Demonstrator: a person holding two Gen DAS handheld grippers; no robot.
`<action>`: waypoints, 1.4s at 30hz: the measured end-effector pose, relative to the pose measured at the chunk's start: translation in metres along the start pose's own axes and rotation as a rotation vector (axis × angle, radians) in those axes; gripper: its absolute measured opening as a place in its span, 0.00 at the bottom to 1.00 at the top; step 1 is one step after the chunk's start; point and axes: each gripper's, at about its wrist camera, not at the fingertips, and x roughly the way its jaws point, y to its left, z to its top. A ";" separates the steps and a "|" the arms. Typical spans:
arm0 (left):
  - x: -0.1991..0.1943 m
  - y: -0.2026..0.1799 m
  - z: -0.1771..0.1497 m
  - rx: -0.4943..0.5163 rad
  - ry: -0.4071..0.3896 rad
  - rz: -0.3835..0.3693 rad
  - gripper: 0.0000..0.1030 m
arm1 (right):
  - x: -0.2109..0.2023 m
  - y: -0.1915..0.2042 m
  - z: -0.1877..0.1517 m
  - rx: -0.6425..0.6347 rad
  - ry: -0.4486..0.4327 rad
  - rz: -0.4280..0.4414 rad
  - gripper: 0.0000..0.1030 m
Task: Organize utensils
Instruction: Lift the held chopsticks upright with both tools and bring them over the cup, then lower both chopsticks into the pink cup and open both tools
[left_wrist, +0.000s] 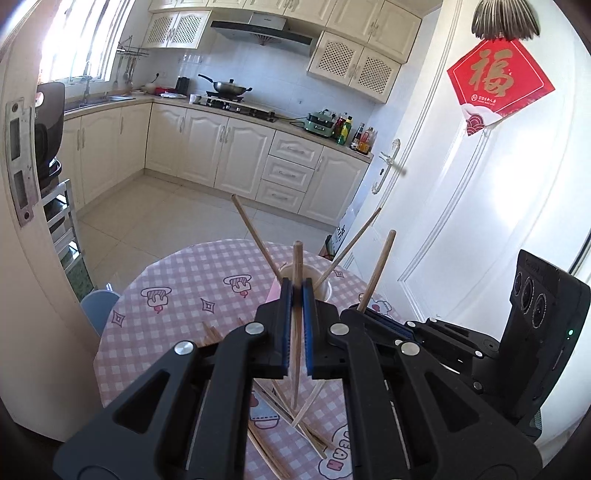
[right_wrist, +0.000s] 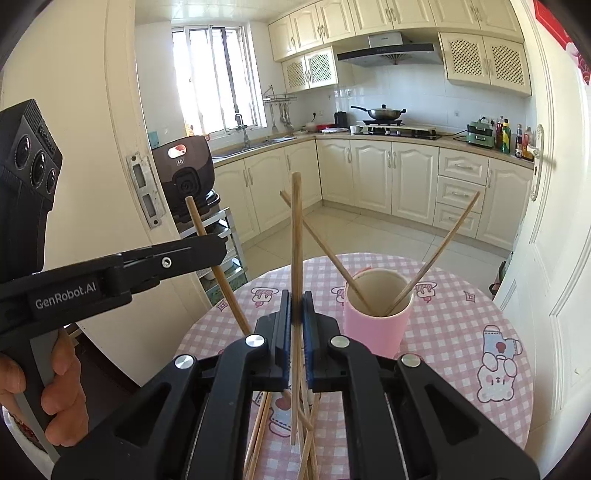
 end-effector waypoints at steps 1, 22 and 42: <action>-0.001 -0.002 0.001 0.002 -0.003 -0.002 0.06 | -0.001 0.000 0.001 -0.003 -0.001 -0.004 0.04; -0.010 -0.024 0.047 0.049 -0.133 -0.033 0.06 | -0.019 -0.017 0.043 0.001 -0.157 -0.109 0.04; 0.055 -0.015 0.071 0.064 -0.190 0.024 0.06 | 0.015 -0.049 0.062 0.035 -0.278 -0.194 0.04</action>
